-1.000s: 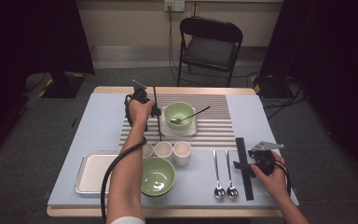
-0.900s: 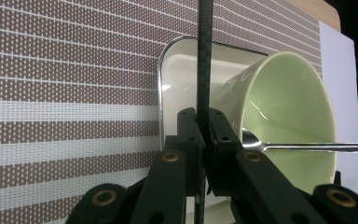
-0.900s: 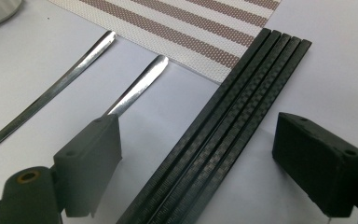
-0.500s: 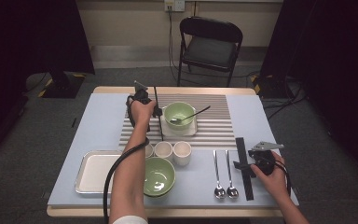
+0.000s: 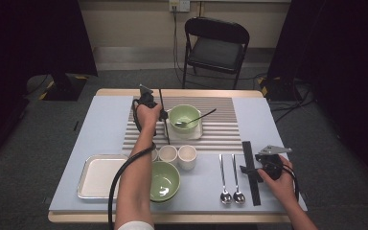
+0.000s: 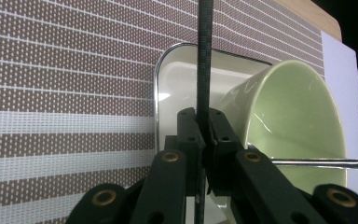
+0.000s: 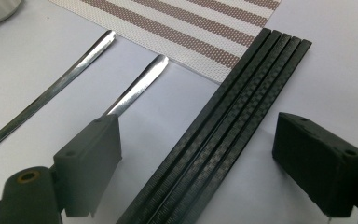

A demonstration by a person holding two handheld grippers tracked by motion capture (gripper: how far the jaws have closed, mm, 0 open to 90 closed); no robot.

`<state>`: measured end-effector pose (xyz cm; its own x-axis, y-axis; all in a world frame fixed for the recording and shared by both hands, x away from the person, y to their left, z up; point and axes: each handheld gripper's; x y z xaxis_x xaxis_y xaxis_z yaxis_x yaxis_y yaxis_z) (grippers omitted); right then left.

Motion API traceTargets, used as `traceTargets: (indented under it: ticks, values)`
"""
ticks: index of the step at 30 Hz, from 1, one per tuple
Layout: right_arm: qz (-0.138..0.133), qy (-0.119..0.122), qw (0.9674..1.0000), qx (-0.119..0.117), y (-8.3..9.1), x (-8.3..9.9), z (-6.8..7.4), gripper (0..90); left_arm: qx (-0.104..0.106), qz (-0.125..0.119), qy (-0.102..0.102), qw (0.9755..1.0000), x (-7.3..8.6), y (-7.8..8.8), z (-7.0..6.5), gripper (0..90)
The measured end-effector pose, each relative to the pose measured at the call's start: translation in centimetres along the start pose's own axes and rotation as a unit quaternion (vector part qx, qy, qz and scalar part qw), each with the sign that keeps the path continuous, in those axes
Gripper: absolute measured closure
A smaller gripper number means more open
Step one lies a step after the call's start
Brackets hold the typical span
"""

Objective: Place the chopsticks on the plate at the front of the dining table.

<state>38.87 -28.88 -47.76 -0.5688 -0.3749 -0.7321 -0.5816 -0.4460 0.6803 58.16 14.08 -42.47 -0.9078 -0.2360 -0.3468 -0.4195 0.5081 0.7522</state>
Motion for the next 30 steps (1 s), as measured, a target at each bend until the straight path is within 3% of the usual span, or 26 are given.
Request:
traceTargets:
  ticks: [5, 6, 7, 8, 12, 16, 18, 21, 25, 30]
  values:
    - [0.000, 0.001, 1.0000, 0.001, 0.0, 0.0, 0.0, 14.4, -0.001, -0.012, 0.005, 0.9999, 0.2, -0.3, 0.0, 86.1]
    - [0.000, 0.001, 1.0000, 0.001, 0.0, 0.0, 0.0, 14.4, -0.002, -0.007, -0.001, 1.0000, 0.2, -0.3, 0.0, 86.1]
    - [0.001, 0.001, 1.0000, 0.000, 0.0, 0.0, 0.0, 14.4, 0.000, -0.016, 0.006, 0.9999, 0.2, -0.3, -0.1, 86.0]
    - [0.000, 0.001, 1.0000, 0.000, 0.0, 0.0, 0.0, 14.4, 0.000, -0.013, -0.001, 0.9999, 0.2, -0.3, 0.0, 86.0]
    - [0.000, 0.001, 1.0000, 0.001, 0.0, 0.0, 0.0, 14.5, -0.001, -0.024, 0.008, 0.9997, 0.3, -0.6, -0.3, 86.0]
    - [0.001, 0.000, 1.0000, 0.001, 0.0, 0.0, 0.0, 14.4, -0.003, -0.021, -0.002, 0.9998, 0.4, -0.7, -0.2, 86.0]
    - [0.000, 0.000, 1.0000, 0.001, 0.0, 0.0, 0.0, 14.4, -0.004, -0.027, 0.007, 0.9996, 0.5, -0.9, -0.3, 86.0]
    - [0.000, 0.001, 1.0000, 0.001, 0.0, 0.0, 0.0, 14.4, -0.004, -0.020, -0.003, 0.9998, 0.6, -0.9, -0.1, 86.0]
    - [0.000, 0.002, 1.0000, 0.000, 0.0, 0.0, 0.0, 14.5, -0.014, -0.029, -0.002, 0.9995, 0.6, -1.1, -0.2, 85.8]
    - [0.000, 0.001, 1.0000, 0.001, 0.0, 0.0, 0.0, 14.4, -0.012, -0.029, 0.002, 0.9995, 0.7, -1.3, -0.1, 85.7]
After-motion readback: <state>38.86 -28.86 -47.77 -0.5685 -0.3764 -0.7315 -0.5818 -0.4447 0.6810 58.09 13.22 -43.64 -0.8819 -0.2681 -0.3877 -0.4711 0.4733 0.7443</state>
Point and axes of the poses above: each handheld gripper's, and its own axes: y roughly backward along the jaws, x roughly out of its underside, z roughly to its left, and after that the axes turned 1 degree about y, right-handed
